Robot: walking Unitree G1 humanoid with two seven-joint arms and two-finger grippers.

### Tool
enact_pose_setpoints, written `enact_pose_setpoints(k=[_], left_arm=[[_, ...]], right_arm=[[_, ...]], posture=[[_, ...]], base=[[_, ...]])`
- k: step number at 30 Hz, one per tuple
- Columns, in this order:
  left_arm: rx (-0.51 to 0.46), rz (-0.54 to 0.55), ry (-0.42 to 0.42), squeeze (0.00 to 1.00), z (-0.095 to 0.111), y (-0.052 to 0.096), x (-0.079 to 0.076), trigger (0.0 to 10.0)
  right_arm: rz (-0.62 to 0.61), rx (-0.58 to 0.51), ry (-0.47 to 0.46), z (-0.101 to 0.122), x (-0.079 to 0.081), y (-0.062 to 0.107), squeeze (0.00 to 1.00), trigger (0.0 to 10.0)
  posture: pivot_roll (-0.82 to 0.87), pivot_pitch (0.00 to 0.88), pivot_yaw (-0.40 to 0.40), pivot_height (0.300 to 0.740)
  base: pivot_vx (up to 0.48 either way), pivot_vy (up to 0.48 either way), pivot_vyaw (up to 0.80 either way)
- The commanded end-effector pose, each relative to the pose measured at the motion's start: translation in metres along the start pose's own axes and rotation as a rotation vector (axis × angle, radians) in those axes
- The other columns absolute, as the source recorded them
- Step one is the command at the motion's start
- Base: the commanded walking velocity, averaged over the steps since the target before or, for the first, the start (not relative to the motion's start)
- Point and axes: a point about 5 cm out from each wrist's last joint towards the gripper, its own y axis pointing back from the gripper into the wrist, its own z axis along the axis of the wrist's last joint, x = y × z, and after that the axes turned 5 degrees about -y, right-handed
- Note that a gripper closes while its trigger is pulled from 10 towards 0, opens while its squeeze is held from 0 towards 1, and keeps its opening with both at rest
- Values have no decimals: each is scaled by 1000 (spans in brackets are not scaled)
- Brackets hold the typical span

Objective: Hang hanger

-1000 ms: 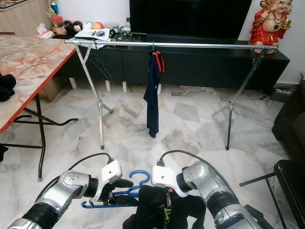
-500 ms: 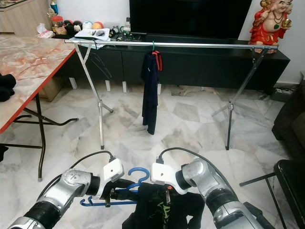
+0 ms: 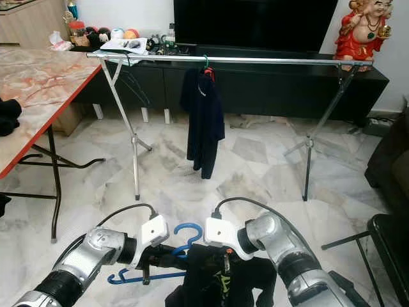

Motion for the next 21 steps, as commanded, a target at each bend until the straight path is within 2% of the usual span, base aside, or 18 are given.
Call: enact_pose_setpoints(k=[1, 13, 14, 15, 16, 17, 18, 21], left_arm=[[16, 31, 26, 0, -3, 1, 3, 0], [8, 41, 16, 0, -2, 2, 5, 0], [8, 42, 16, 0, -1, 2, 5, 0], [7, 43, 15, 0, -1, 2, 5, 0], [7, 45, 15, 0, -1, 2, 5, 0], [7, 45, 15, 0, -1, 2, 5, 0], [7, 46, 14, 0, -1, 2, 5, 0], [-2, 55, 10, 0, 0, 1, 6, 0]], right_arm=[[-7, -35, 17, 10, -3, 1, 0, 10000], [1, -36, 11, 11, -6, 5, 0, 10000], [3, -34, 11, 11, -6, 6, 59, 10000], [4, -33, 10, 11, -6, 6, 59, 10000], [6, -30, 10, 11, -6, 7, 780, 10000], [6, -30, 10, 11, -6, 7, 780, 10000], [6, -28, 10, 11, -7, 8, 1000, 10000], [16, -20, 7, 10, -7, 10, 1000, 10000]], posture=[[63, 54, -30, 740], [61, 58, -29, 740], [61, 58, -29, 740], [61, 58, -29, 740], [59, 55, -30, 740], [59, 55, -30, 740], [59, 55, -30, 740], [58, 56, -33, 740]], base=[[0, 0, 0], [0, 0, 0], [0, 0, 0], [0, 0, 0], [0, 0, 0], [0, 0, 0], [0, 0, 0], [0, 0, 0]])
